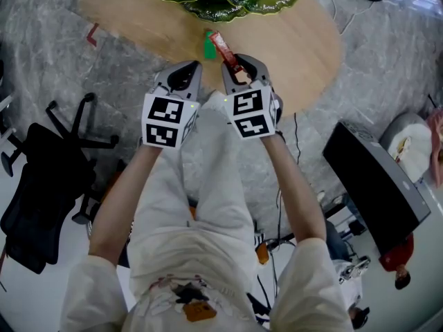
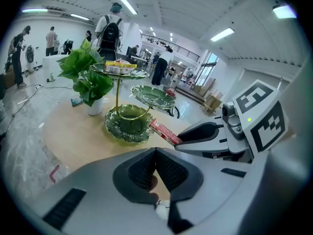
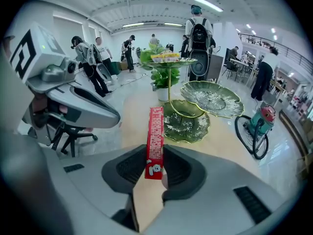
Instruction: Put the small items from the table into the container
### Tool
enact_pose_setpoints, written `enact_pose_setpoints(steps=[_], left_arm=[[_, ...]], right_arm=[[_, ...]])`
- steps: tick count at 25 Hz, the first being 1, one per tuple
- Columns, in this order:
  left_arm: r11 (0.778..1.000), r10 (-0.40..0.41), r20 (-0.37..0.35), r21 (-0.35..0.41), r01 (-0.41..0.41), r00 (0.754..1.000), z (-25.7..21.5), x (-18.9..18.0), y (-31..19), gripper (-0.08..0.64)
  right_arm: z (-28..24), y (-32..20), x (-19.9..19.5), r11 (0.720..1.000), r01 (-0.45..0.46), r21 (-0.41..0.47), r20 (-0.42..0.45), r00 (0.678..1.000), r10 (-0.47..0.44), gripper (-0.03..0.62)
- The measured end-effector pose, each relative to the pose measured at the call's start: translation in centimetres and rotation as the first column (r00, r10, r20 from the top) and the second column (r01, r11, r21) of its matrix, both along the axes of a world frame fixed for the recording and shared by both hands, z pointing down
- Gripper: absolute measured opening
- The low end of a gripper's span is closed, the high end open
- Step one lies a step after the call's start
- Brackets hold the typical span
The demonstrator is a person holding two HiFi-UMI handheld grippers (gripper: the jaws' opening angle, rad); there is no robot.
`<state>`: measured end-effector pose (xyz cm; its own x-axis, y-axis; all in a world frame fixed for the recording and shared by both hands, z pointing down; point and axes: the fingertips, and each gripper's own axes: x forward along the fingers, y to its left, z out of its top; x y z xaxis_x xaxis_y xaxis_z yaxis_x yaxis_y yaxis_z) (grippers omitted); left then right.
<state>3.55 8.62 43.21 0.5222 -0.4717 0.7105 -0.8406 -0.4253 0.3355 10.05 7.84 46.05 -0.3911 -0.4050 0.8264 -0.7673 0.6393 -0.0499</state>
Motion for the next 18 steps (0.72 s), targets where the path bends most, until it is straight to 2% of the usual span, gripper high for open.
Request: enact_pose_setpoints(steps=[7,18], left_arm=[[1.000,0.016,-0.006,0.020,-0.016,1.000,-1.6,-0.6,-0.5,-0.005],[0.999,0.010,-0.027,0.049,-0.009,1.000,-3.6,-2.8,-1.1,-0.005]], right_arm=[[-2.7,-0.7,-0.8,0.999,-0.015,0.045,0.010,1.000,0.015,0.109],[-6.1,-1.5,-3.8,0.995,-0.086,0.040,0.078,0.993,0.083,0.109]])
